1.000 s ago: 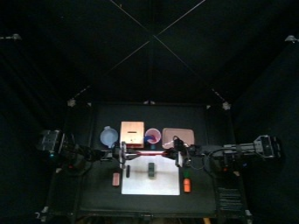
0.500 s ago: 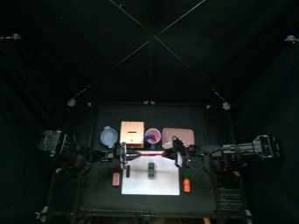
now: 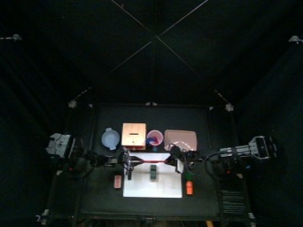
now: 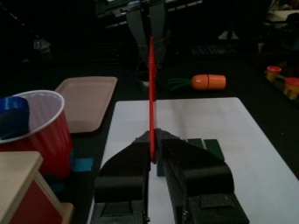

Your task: Cut sushi roll

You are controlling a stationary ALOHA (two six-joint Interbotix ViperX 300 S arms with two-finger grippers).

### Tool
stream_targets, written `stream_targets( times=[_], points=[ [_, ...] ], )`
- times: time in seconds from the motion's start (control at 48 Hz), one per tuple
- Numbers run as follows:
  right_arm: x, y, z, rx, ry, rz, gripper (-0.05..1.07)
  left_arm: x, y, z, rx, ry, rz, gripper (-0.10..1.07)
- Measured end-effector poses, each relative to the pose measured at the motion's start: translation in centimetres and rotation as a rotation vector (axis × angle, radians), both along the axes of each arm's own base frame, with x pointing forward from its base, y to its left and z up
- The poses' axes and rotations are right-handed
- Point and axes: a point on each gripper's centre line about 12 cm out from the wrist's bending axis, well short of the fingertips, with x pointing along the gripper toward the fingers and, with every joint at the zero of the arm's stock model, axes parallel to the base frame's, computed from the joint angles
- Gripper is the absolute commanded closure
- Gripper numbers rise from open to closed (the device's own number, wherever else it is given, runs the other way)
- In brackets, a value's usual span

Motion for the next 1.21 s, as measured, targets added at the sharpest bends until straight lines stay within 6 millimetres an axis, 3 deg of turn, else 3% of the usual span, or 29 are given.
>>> stream_targets(
  times=[0.333,0.708,1.208],
  points=[
    [0.4,0.9,-3.0,0.003,0.114,0.033,0.74,1.0,-1.5,-2.3,-0.003,0.076,-0.023,0.46],
    [0.5,1.0,-5.1,0.000,0.186,0.038,0.74,1.7,-1.7,-3.8,-0.007,0.158,-0.008,0.46],
    [0.7,1.6,-5.6,0.003,0.200,0.053,0.74,1.8,-2.1,-3.9,-0.021,0.175,-0.002,0.46]
  ],
)
